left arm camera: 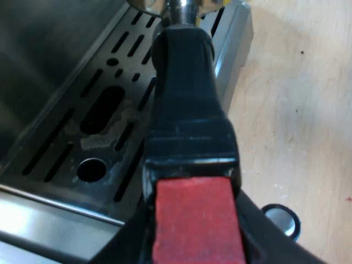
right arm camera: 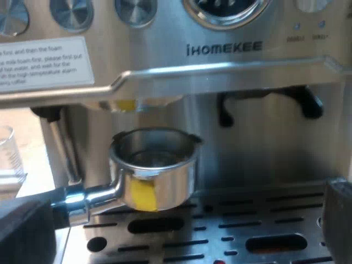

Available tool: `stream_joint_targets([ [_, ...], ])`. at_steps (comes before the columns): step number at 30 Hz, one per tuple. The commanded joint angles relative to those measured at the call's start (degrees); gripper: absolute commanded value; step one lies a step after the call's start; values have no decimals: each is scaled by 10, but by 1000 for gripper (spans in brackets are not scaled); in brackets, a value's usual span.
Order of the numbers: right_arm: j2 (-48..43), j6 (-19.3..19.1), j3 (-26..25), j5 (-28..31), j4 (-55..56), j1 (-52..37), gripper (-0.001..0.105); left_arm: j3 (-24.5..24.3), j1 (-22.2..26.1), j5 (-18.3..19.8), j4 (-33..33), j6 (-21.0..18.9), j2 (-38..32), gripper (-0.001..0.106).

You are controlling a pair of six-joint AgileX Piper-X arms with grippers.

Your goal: Put the handle in the coffee machine

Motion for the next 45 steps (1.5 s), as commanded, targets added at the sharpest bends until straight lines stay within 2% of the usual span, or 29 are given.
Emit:
stream_joint_targets([
  [1, -2, -6, 0, 20, -1, 5, 102, -5, 0, 52, -6, -11, -5, 0],
  [4, -2, -6, 0, 17, -1, 4, 102, -5, 0, 49, -14, -11, -5, 0],
  [11, -2, -6, 0, -9, -1, 4, 102, -5, 0, 41, -81, -80, -5, 0],
  [16, -2, -11, 0, -43, -1, 4, 102, -5, 0, 40, -90, -86, -5, 0],
  [17, -2, -13, 0, -73, -1, 4, 102, -5, 0, 40, -90, -86, -5, 0],
  [21, -2, -16, 0, -77, -1, 4, 102, -5, 0, 40, -90, -88, -5, 0],
  [25, -2, -61, 0, -121, -30, -3, 102, -5, 0, 35, -90, -88, -5, 0],
  [27, -2, -88, 0, -122, -60, -9, 102, -5, 0, 35, -90, -90, -5, 0],
  [29, -2, -134, 0, -125, -106, -18, 102, -5, 0, 34, -92, -99, -5, 0],
  [30, -2, -140, 0, -127, -114, -20, 102, -5, 0, 34, -92, -100, -5, 0],
  [45, -2, -143, 0, -139, -121, -49, 102, -5, 0, 30, -110, -103, -5, 0],
])
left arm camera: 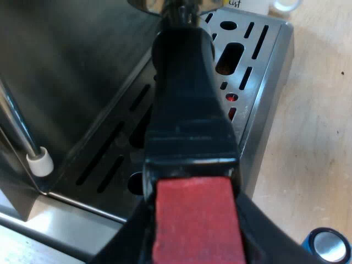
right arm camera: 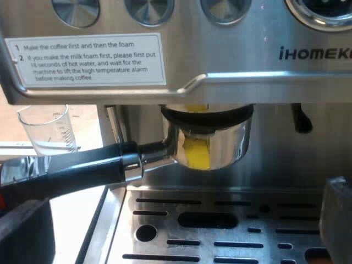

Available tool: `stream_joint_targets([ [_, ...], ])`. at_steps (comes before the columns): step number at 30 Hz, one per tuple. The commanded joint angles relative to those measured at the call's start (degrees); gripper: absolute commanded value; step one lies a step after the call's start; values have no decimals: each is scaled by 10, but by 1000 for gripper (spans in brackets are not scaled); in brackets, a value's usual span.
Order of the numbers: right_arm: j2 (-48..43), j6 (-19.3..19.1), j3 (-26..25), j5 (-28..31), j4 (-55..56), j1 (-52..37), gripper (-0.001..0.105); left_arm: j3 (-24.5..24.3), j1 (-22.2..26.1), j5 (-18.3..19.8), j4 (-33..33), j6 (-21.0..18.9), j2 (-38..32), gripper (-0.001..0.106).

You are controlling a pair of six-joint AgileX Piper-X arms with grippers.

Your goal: Put the handle in the coffee machine

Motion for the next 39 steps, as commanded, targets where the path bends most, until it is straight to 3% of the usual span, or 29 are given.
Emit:
stream_joint_targets([
  [1, -2, -7, 0, 0, -4, -3, 102, -5, 0, 29, -13, -12, -5, 0],
  [8, -2, -7, 0, 0, -4, -3, 102, -5, 0, 29, -52, -62, -5, 0],
  [17, -2, -7, 0, 0, 0, -3, 102, -5, 0, 34, -55, -40, -6, 0],
  [39, -2, -7, 0, 0, 0, -3, 102, -16, 0, 56, -55, -35, -39, 0],
])
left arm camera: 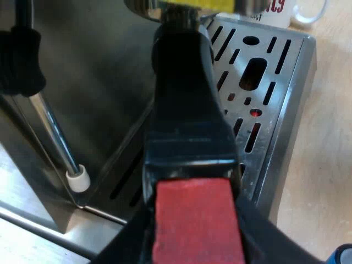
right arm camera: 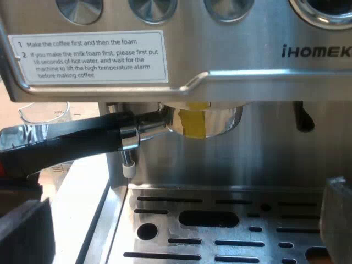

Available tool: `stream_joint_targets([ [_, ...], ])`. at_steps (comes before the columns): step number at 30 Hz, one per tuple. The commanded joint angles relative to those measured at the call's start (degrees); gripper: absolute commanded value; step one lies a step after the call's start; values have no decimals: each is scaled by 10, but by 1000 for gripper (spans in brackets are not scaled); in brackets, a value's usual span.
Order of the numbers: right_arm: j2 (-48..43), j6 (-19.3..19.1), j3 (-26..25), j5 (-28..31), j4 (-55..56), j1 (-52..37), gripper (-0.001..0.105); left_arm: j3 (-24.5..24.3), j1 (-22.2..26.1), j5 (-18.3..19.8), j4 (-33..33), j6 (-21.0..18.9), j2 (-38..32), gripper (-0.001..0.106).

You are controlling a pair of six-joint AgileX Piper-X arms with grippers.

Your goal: Put the handle in the coffee machine

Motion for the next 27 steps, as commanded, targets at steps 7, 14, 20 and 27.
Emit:
stream_joint_targets([
  [7, -2, -7, 0, 1, -1, -3, 102, -8, 0, 91, -10, -7, -29, 0],
  [14, -2, -7, 0, 1, -1, -3, 102, -8, 0, 133, -10, -39, -29, 0],
  [20, -2, -7, 0, 1, -1, -3, 102, -8, 0, 140, 18, -42, -29, 0],
  [27, -2, -7, 0, 1, 1, -3, 102, -8, 0, 140, 21, -37, -29, 0],
])
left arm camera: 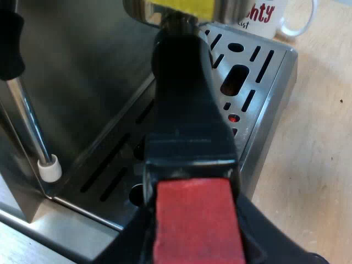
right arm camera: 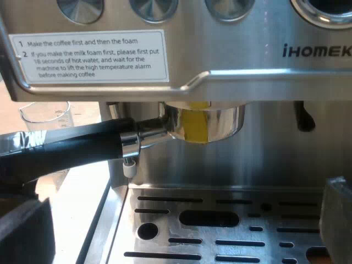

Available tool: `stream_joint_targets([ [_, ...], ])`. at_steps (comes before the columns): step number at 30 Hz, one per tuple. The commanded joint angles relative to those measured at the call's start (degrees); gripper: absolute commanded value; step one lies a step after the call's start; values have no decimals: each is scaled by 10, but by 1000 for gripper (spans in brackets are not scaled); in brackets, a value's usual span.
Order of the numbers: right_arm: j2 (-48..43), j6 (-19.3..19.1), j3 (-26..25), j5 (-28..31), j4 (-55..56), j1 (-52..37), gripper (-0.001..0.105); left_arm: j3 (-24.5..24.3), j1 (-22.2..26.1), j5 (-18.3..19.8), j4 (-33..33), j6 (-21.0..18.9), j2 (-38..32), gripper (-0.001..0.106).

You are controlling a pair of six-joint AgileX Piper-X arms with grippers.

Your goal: Put the handle in the coffee machine

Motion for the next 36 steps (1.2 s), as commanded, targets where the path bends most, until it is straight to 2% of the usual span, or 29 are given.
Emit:
stream_joint_targets([
  [1, -2, -7, 0, 2, 1, -3, 102, -11, 0, 126, -14, 1, -18, 0],
  [5, -2, -7, 0, 2, 3, -3, 102, -11, 0, 126, -15, 69, -18, 0],
  [7, -2, -7, 0, 2, 3, -3, 102, -11, 0, 126, -15, 77, -18, 0],
  [14, -2, -6, 0, 2, 3, -3, 102, -11, 0, 126, -47, 76, -18, 0],
  [20, -2, -3, 0, 2, 3, -3, 102, -11, -1, 156, -77, 70, -15, 0],
  [24, -2, -3, 0, 2, 3, -3, 102, -11, -1, 155, -79, 70, -16, 0],
  [29, -2, -3, 0, 2, 3, -3, 102, -11, 0, 145, -80, 70, -16, 0],
  [32, -2, -3, 0, 2, 3, -3, 102, -11, 0, 121, -80, 70, -16, 0],
  [36, -2, -3, 0, 2, 3, -3, 102, -11, 0, 112, -80, 70, -16, 0],
])
